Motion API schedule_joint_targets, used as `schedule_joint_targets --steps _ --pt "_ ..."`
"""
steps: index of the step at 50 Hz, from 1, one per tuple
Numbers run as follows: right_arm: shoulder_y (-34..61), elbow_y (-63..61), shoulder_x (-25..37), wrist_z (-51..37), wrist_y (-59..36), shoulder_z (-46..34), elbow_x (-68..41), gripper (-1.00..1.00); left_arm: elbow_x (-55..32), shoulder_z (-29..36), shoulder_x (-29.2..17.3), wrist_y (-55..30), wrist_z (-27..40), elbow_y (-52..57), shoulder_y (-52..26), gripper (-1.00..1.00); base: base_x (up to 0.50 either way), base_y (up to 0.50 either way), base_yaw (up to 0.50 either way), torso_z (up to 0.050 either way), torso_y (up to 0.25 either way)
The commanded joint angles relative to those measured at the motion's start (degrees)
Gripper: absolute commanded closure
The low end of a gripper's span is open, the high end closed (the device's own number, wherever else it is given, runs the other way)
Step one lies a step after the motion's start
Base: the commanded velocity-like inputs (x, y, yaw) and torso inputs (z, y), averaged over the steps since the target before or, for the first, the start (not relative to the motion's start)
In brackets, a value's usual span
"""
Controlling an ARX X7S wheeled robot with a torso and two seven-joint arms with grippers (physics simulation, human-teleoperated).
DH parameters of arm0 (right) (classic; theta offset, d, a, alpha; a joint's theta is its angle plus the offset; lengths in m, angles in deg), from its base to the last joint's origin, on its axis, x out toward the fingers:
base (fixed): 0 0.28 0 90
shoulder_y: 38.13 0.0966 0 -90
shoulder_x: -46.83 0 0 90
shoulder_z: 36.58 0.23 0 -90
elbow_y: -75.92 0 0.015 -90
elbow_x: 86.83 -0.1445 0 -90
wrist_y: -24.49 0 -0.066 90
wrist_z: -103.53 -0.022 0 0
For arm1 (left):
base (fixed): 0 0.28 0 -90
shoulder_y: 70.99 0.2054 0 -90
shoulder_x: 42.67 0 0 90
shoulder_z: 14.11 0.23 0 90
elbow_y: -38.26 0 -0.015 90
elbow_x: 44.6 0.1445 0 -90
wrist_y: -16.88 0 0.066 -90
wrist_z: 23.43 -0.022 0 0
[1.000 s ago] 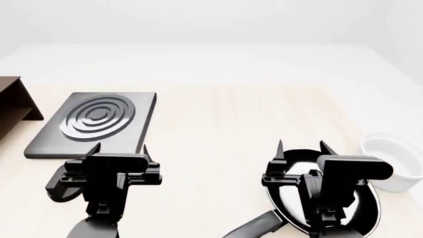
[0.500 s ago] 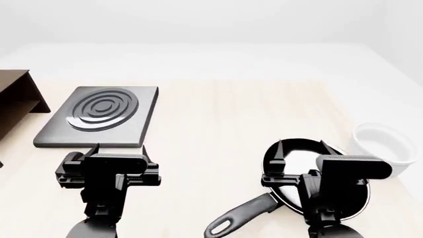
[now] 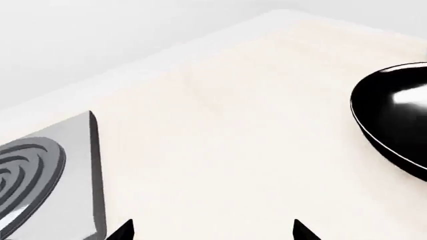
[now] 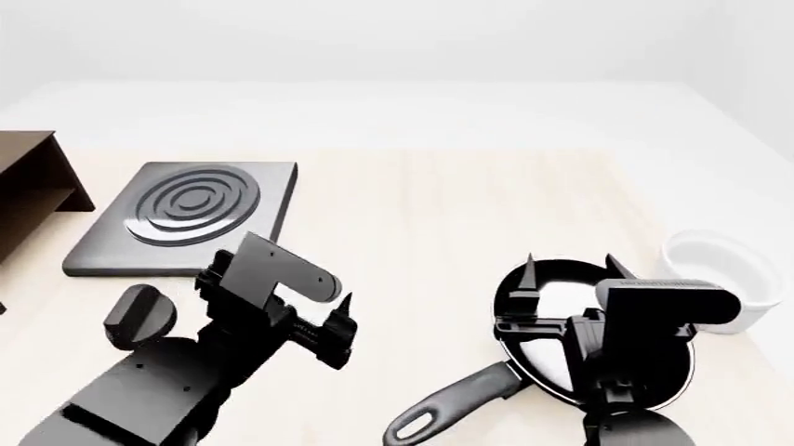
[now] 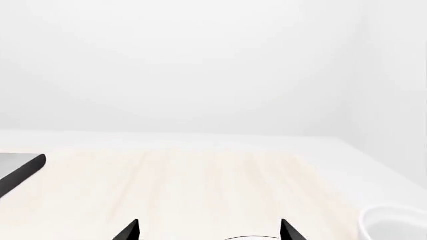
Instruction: Put the frying pan on top of the cabinet.
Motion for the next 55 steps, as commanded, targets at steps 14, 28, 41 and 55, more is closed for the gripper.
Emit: schedule_joint_targets --steps 14,28,41,55 --pt "1.0 -0.5 0.6 -1.5 -1.9 -0.4 -0.1 -1.0 -15.9 9.6 -3.0 -18.1 -18.8 -1.8 -18.1 -1.0 0.0 0.0 0.0 0.0 0.0" --pt "0.8 -0.3 0.9 -1.5 -1.5 -1.0 -0.3 -1.0 -14.8 14.8 -0.4 -16.1 -17.7 -7.6 -19.8 -1.0 0.0 0.0 0.0 0.0 0.0" --pt "0.7 0.3 0.8 -1.6 -0.7 -1.4 -0.7 -1.0 -14.4 18.2 1.6 -16.6 -15.6 -9.6 -18.3 -1.0 0.0 0.0 0.0 0.0 0.0" --pt "0.7 1.7 0.9 -1.6 0.2 -1.5 -1.1 -1.0 -17.3 19.4 5.7 -19.3 -13.0 -6.3 -16.8 -1.0 0.0 0.0 0.0 0.0 0.0"
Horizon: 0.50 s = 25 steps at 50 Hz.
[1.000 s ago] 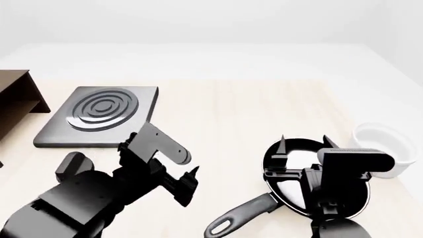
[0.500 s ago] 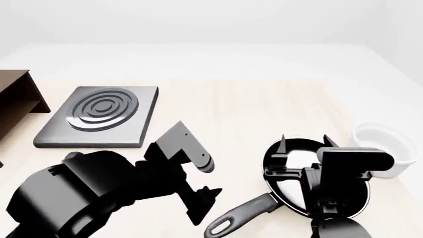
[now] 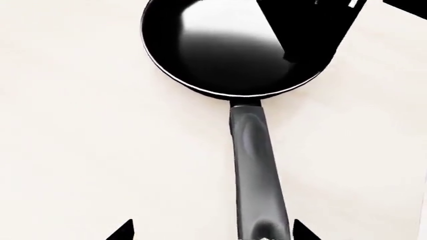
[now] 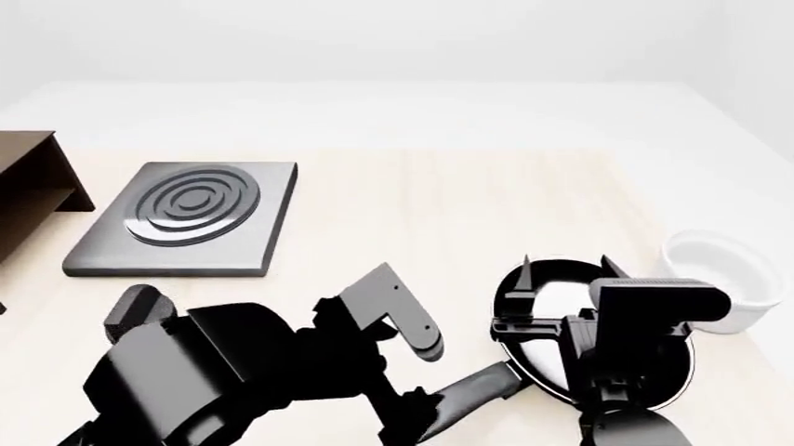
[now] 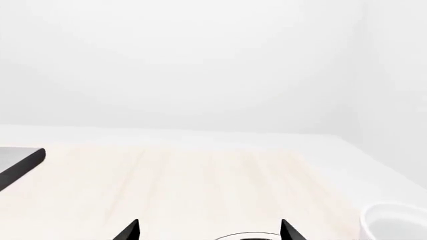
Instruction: Put the frying pan on top of the cabinet.
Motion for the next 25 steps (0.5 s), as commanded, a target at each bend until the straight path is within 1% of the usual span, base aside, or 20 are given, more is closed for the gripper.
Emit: schedule_joint_targets --steps 1,7,25 --pt "0.0 1.0 0.1 -0.1 0.6 0.0 -0.4 -1.0 -2.2 1.6 2.9 -1.8 1.8 1.5 1.0 -1.0 0.0 0.0 0.0 0.0 0.0" --pt "-0.1 1.6 0.2 -0.2 1.1 0.3 -0.5 -1.0 -3.3 2.5 3.6 -1.4 2.3 1.5 1.6 -1.0 0.0 0.0 0.0 0.0 0.0" --pt "-1.1 1.4 0.5 -0.4 2.1 0.4 -1.1 -1.0 -1.4 7.9 3.6 3.6 3.9 -4.6 3.1 -1.0 0.0 0.0 0.0 0.0 0.0"
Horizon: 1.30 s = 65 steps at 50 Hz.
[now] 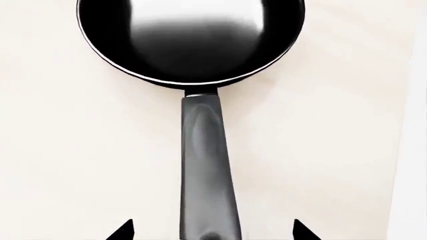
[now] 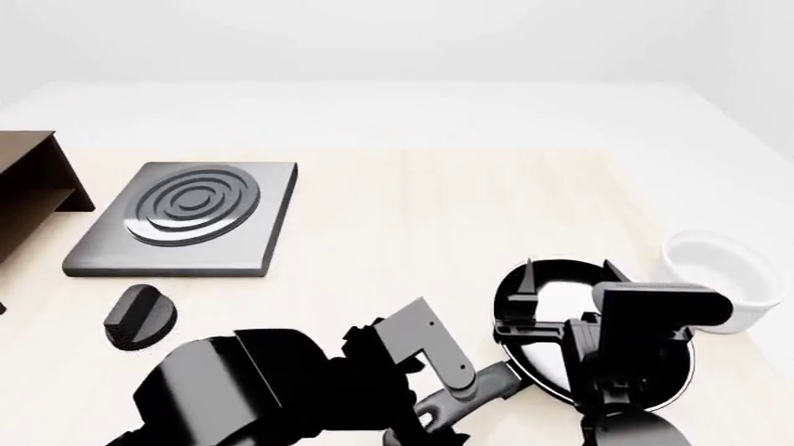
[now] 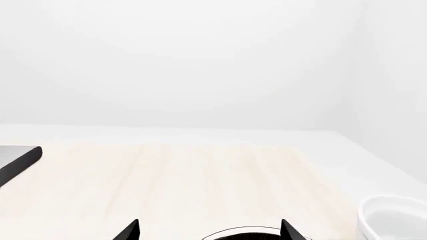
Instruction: Put the frying pan on top of the cabinet.
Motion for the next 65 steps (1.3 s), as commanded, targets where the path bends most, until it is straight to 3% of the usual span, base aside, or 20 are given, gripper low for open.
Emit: schedule_joint_targets --steps 1,35,36,54,65 --pt "-0.4 0.0 0.2 -0.1 0.6 0.0 -0.4 -1.0 0.8 3.3 0.4 2.7 0.8 -3.3 1.1 -1.0 0.0 0.0 0.0 0.0 0.0" --pt "-1.1 -0.4 0.6 -0.5 1.3 -0.4 -1.7 -1.0 4.5 9.7 2.0 9.9 0.2 -18.3 1.5 -1.0 0.0 0.0 0.0 0.0 0.0" --pt "-1.1 -0.3 0.6 -0.5 1.3 -0.3 -1.7 -1.0 4.6 9.7 2.0 9.9 0.5 -18.2 1.6 1.0 0.0 0.0 0.0 0.0 0.0" --pt "-1.1 -0.7 0.9 -0.9 1.5 -0.4 -2.2 -1.0 3.8 10.3 0.8 9.3 0.6 -16.0 0.9 1.0 0.0 0.0 0.0 0.0 0.0" --pt "-0.9 -1.7 1.4 -1.3 0.8 0.0 -2.7 -1.0 3.4 2.6 -3.3 7.4 4.7 -9.5 -0.6 1.0 0.0 0.0 0.0 0.0 0.0"
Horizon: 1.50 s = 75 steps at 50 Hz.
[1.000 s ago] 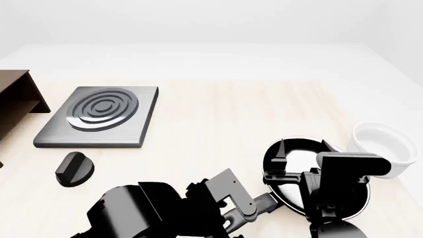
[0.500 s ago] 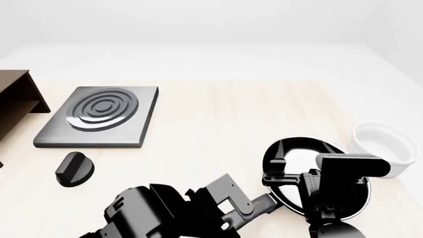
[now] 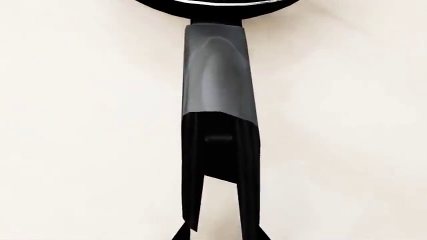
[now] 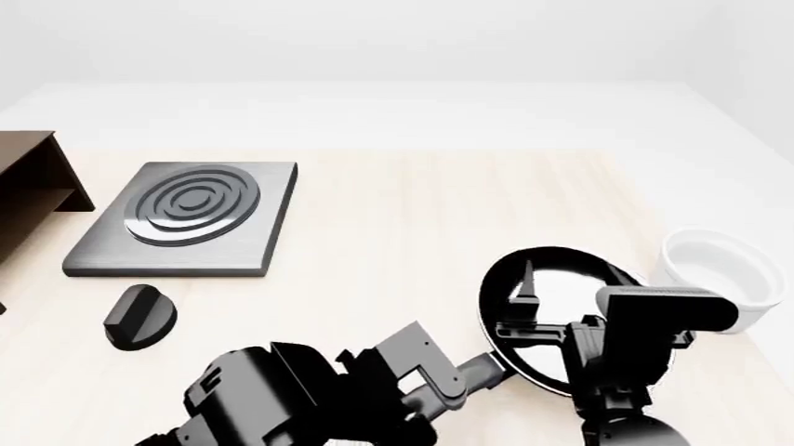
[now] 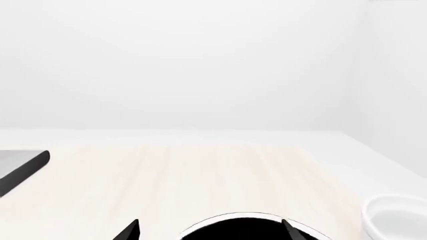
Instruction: Put the frying pan on top of the cabinet.
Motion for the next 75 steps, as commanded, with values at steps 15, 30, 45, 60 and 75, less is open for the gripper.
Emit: schedule_joint_targets --steps 15,30,45,60,75 --pt "0.1 -0.6 0.6 -0.7 -0.2 0.1 -0.7 -1.0 -0.8 -23.4 -7.7 -2.1 6.4 5.4 -5.6 1.0 0.0 0.0 0.0 0.0 0.001" --pt "0.1 -1.4 0.9 -1.0 -0.5 -0.4 -1.2 -1.0 10.6 -25.5 -7.9 4.8 9.1 -33.2 -32.6 1.0 0.0 0.0 0.0 0.0 0.001" --pt "0.4 -1.1 1.2 -1.2 -0.7 -1.0 -1.4 -1.0 23.6 -28.2 -5.6 21.2 17.9 -80.1 -60.3 1.0 0.0 0.0 0.0 0.0 0.002" --pt "0.4 -1.4 1.6 -1.6 -1.2 -1.5 -1.5 -1.0 30.8 -47.3 -13.4 19.9 37.4 -80.1 -59.9 1.0 0.0 0.0 0.0 0.0 0.001" --pt "0.2 -1.3 1.6 -2.0 -1.0 -2.1 -1.6 -1.0 31.6 -54.3 -19.2 21.1 46.4 -80.1 -58.4 1.0 0.0 0.0 0.0 0.001 0.001"
